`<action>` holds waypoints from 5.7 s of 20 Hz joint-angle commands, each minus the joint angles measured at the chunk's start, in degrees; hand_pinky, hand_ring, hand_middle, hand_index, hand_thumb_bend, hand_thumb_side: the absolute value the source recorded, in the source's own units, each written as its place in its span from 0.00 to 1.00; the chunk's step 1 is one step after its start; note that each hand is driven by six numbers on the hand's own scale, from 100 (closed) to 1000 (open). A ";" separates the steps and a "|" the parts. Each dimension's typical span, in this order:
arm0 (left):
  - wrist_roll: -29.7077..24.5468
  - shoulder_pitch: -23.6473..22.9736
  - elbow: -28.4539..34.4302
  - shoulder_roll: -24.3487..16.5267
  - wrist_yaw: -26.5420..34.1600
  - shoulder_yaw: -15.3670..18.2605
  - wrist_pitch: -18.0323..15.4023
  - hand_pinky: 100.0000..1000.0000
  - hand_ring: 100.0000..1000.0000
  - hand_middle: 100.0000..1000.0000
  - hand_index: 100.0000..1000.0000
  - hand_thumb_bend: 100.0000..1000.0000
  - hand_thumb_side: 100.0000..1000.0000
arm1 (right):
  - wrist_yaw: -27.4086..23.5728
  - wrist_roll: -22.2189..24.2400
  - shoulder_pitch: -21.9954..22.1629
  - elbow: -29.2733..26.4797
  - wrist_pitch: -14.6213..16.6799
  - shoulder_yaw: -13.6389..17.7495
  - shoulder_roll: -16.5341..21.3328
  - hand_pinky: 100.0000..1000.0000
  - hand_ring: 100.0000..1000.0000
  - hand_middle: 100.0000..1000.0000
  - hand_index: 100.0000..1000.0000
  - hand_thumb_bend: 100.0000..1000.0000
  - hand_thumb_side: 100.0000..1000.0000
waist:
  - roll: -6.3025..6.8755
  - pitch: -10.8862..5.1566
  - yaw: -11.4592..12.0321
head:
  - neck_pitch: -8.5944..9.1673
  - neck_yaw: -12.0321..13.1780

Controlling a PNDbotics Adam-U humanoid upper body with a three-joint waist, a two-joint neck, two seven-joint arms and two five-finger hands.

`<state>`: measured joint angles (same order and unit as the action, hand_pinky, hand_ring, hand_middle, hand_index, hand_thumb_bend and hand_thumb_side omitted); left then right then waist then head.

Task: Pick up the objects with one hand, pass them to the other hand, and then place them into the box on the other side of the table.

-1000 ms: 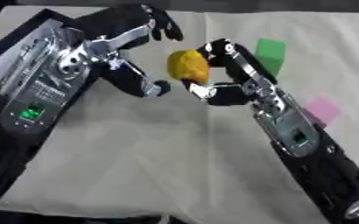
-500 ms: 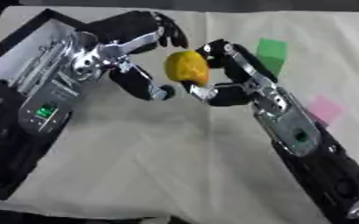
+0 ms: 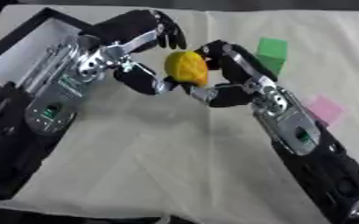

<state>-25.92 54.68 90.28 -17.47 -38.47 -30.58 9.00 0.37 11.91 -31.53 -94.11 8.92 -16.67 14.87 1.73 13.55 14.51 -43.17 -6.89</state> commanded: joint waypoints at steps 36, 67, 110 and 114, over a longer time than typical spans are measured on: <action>-10.94 0.47 11.27 -2.29 0.17 0.24 0.18 0.79 0.69 0.68 0.79 0.57 0.13 | 7.08 -4.47 -0.43 -1.56 -3.24 -0.07 0.74 0.31 0.66 0.22 0.41 0.21 0.00 | -0.17 -0.69 0.55 | -0.17 -0.13; -4.64 0.41 6.17 -0.69 -2.50 -0.37 0.60 0.75 0.64 0.60 0.68 0.37 0.08 | 3.39 0.53 -0.26 -1.18 -0.07 -0.54 0.44 0.32 0.66 0.23 0.41 0.21 0.00 | -0.02 -0.35 0.21 | -0.57 0.49; -1.07 0.88 7.91 -0.88 -3.71 1.09 3.31 0.63 0.46 0.36 0.40 0.26 0.00 | 14.73 5.47 -0.66 -0.36 0.01 1.25 1.61 0.46 0.86 0.51 0.69 0.50 0.00 | -0.06 -0.40 0.21 | 0.26 1.26; -2.26 0.74 8.21 -1.00 -3.37 1.17 3.60 0.63 0.45 0.36 0.40 0.26 0.00 | 16.95 4.56 -0.52 0.13 0.15 1.66 1.53 0.47 0.88 0.54 0.71 0.56 0.00 | -0.08 -0.44 0.21 | 0.20 1.36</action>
<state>-27.88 54.16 97.45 -18.03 -41.73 -30.44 12.54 16.56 16.76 -31.36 -93.55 8.89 -15.53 15.63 1.68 14.36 14.68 -43.46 -5.70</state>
